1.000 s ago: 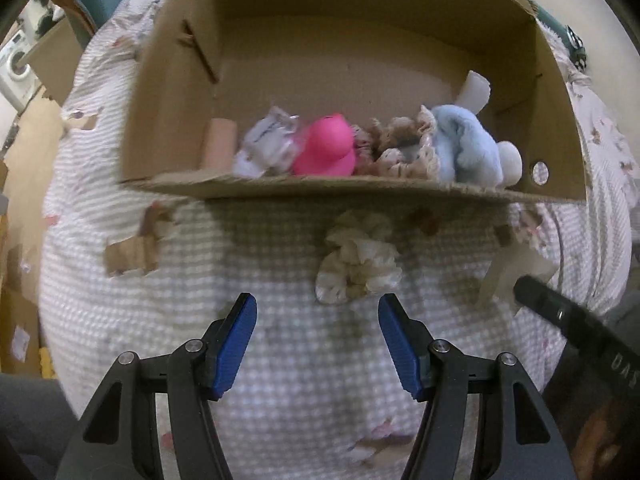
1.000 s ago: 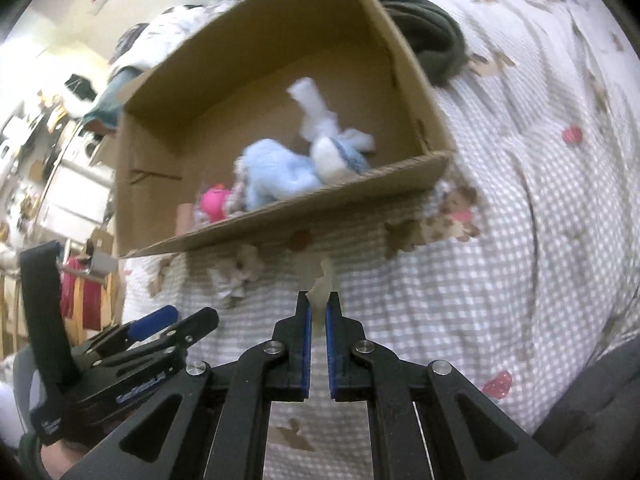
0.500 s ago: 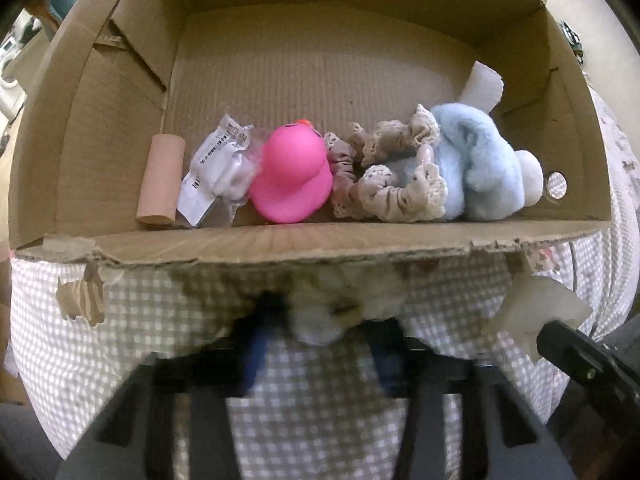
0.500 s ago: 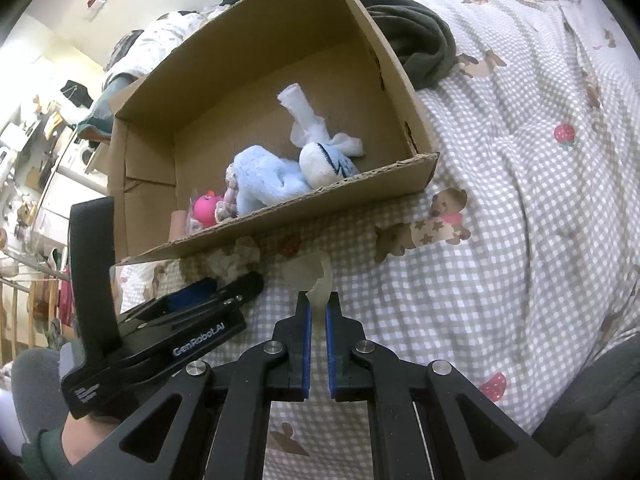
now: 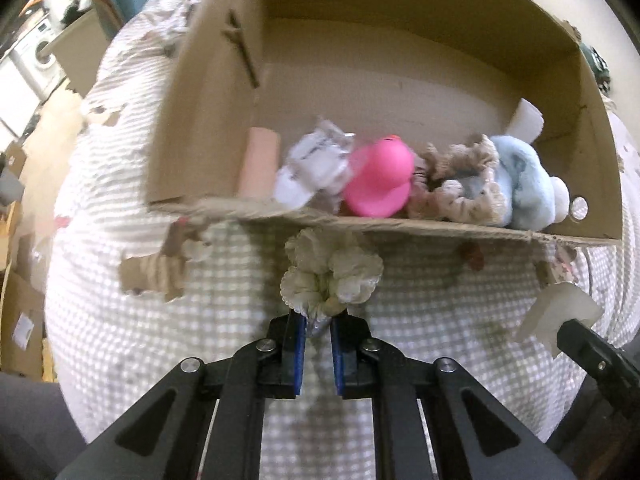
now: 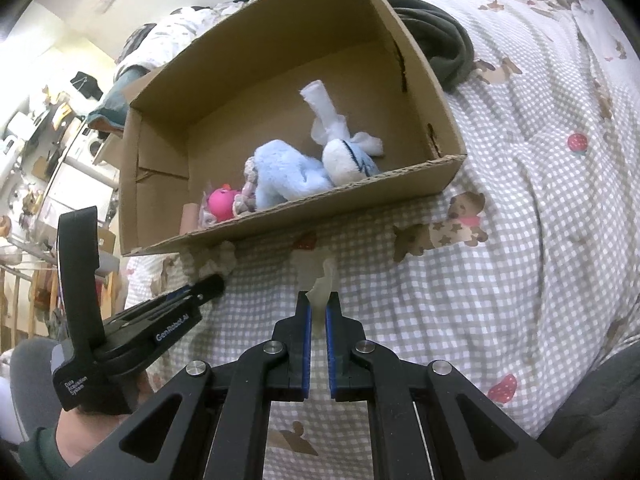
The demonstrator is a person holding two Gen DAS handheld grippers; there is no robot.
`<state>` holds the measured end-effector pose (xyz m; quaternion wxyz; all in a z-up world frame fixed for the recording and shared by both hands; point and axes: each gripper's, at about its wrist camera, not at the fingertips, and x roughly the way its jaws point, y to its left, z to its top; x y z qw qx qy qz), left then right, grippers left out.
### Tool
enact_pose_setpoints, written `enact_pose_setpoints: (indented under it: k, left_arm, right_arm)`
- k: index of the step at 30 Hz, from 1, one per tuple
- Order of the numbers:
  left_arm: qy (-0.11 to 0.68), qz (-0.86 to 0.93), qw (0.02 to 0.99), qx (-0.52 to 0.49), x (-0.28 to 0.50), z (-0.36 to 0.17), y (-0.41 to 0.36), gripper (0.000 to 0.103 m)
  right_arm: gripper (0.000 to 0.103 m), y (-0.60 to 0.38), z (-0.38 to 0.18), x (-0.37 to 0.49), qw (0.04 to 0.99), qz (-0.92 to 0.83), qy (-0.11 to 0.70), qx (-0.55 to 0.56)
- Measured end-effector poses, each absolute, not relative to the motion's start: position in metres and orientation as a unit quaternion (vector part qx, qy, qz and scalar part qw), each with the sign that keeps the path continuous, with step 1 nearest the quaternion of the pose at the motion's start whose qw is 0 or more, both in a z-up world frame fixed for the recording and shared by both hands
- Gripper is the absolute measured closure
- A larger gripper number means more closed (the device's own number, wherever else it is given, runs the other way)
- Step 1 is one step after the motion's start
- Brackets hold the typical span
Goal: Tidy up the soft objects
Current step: 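Grasp the cream lace scrunchie with the left gripper while the right gripper grasps the translucent beige piece, then lift the scrunchie and translucent piece over the box with both grippers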
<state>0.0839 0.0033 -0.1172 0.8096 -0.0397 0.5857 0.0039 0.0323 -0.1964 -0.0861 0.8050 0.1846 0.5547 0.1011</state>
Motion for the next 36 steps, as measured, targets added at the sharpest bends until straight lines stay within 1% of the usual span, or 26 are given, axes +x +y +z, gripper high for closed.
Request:
enact_pose_setpoints:
  k: [6, 14, 18, 28, 36]
  left_arm:
    - [0.581, 0.025, 0.813, -0.041, 0.063, -0.104, 0.020, 0.093]
    - [0.566, 0.038, 0.822, -0.045, 0.043, -0.085, 0.015, 0.093]
    - [0.546, 0.050, 0.835, -0.049, 0.031, -0.073, 0.018, 0.093]
    - [0.465, 0.078, 0.876, -0.107, 0.001, -0.010, 0.036, 0.093]
    - [0.413, 0.058, 0.903, -0.103, 0.032, 0.045, 0.044, 0.093]
  right_arm:
    - [0.095, -0.187, -0.083, 0.032, 0.809, 0.112, 0.550, 0.175]
    - [0.095, -0.182, -0.072, 0.026, 0.820, 0.137, 0.528, 0.171]
    - [0.095, -0.181, -0.062, 0.023, 0.827, 0.155, 0.510, 0.177]
    - [0.095, -0.197, -0.023, 0.009, 0.855, 0.187, 0.439, 0.202]
    - [0.095, -0.209, 0.033, 0.020, 0.874, 0.212, 0.380, 0.217]
